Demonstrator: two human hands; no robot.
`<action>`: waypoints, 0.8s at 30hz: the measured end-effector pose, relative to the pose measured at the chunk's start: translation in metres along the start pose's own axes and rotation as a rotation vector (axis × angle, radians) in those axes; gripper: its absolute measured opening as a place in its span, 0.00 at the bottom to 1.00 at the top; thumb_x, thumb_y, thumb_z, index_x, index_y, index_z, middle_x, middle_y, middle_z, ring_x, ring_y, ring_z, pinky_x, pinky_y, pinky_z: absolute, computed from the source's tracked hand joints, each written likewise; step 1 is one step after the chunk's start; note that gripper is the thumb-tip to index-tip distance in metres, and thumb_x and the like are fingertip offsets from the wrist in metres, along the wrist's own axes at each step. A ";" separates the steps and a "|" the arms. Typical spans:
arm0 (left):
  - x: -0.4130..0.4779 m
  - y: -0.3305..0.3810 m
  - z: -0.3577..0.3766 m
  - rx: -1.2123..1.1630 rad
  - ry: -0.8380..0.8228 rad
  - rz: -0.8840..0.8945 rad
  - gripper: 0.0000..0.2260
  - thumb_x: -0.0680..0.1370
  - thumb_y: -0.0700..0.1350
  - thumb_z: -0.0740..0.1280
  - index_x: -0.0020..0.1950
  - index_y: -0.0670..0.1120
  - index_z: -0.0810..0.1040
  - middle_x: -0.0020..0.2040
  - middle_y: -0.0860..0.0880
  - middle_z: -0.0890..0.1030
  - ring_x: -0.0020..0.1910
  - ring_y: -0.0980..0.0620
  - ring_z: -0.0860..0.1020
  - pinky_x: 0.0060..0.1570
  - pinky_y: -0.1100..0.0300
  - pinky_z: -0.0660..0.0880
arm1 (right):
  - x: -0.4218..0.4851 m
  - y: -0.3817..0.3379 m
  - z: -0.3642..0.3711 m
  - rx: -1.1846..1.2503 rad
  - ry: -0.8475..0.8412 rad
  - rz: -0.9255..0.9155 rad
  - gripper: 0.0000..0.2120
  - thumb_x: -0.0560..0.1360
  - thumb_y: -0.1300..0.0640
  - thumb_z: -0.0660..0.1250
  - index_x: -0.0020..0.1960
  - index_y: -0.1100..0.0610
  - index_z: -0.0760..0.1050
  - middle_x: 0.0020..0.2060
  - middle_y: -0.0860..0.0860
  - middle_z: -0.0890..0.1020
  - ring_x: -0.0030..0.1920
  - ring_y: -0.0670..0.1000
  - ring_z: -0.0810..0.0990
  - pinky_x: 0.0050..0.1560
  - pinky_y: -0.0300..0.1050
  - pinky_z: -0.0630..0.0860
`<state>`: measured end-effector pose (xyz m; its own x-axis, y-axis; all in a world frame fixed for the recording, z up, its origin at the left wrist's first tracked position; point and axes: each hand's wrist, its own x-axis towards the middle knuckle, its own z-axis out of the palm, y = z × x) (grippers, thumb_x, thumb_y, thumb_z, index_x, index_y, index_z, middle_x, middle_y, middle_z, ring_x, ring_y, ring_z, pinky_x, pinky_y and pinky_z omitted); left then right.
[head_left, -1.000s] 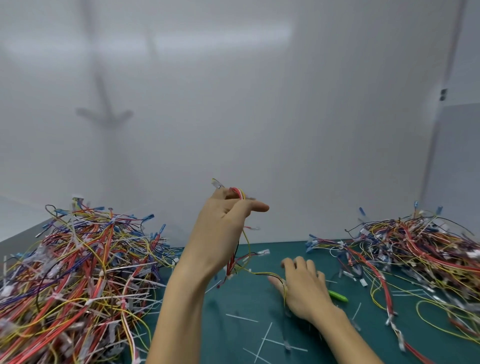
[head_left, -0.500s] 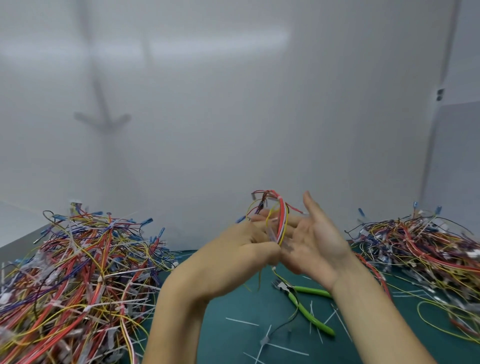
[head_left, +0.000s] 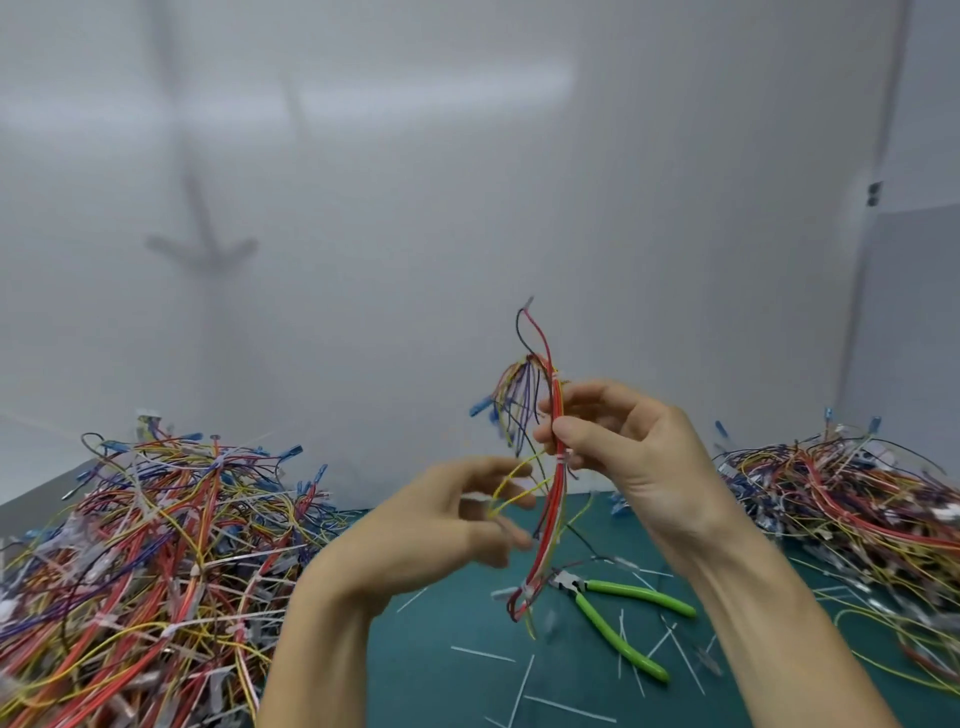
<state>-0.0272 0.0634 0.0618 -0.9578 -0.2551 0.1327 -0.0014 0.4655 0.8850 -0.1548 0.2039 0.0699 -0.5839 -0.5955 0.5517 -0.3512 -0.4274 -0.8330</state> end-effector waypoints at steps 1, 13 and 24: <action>-0.001 0.002 -0.003 -0.079 0.067 0.028 0.24 0.71 0.31 0.68 0.64 0.48 0.77 0.57 0.49 0.83 0.51 0.53 0.83 0.52 0.58 0.80 | -0.001 -0.003 -0.001 -0.029 -0.031 -0.030 0.09 0.74 0.68 0.69 0.48 0.56 0.81 0.40 0.54 0.87 0.41 0.48 0.83 0.40 0.38 0.76; 0.012 0.016 -0.001 -0.607 0.578 0.063 0.20 0.76 0.60 0.62 0.51 0.46 0.83 0.49 0.50 0.86 0.46 0.54 0.84 0.52 0.55 0.76 | -0.008 -0.011 0.000 -0.224 -0.278 0.052 0.14 0.73 0.75 0.65 0.45 0.56 0.76 0.38 0.53 0.85 0.39 0.51 0.83 0.37 0.40 0.77; 0.015 0.018 0.010 -0.666 0.684 0.206 0.23 0.62 0.46 0.77 0.54 0.39 0.82 0.41 0.51 0.86 0.37 0.60 0.82 0.40 0.69 0.75 | -0.011 -0.012 0.000 -0.908 -0.341 0.151 0.11 0.72 0.64 0.69 0.44 0.48 0.81 0.39 0.42 0.85 0.42 0.41 0.83 0.51 0.47 0.80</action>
<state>-0.0444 0.0768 0.0753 -0.5469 -0.7572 0.3571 0.5112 0.0357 0.8587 -0.1445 0.2154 0.0734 -0.4761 -0.8266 0.3000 -0.8029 0.2695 -0.5317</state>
